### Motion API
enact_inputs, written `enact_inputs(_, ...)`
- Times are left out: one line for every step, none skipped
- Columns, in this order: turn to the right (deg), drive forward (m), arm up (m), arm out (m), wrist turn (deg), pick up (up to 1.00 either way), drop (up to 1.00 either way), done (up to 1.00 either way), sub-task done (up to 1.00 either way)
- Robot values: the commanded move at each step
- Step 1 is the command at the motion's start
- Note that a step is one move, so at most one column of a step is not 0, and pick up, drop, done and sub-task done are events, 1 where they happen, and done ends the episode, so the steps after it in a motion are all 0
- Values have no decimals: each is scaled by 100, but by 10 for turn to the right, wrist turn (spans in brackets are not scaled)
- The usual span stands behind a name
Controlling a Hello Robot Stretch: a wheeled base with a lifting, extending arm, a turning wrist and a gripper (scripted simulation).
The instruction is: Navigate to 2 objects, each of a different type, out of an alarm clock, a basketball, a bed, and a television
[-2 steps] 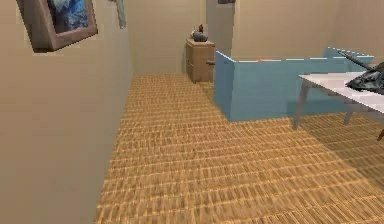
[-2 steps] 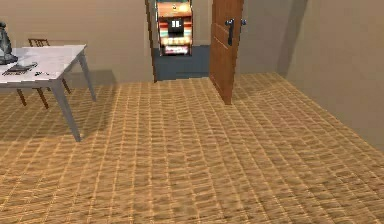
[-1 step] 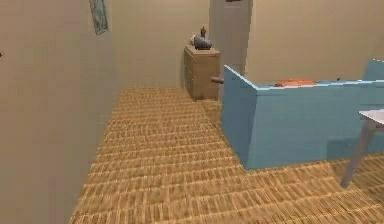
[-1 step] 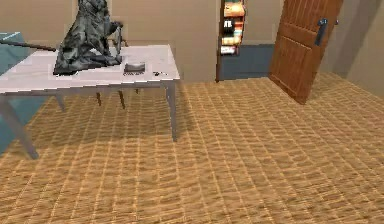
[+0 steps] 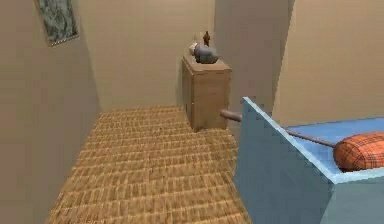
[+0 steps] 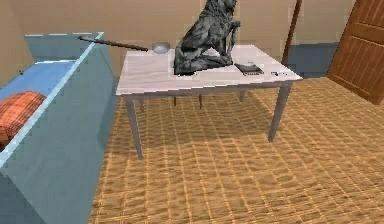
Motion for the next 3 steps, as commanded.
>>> enact_inputs(0, 10, 0, 0, 0, 0, 0, 0, 0)
enact_inputs(450, 0, 0, 0, 0, 0, 0, 0, 0)
enact_inputs(0, 0, 0, 0, 0, 0, 0, 100, 0)
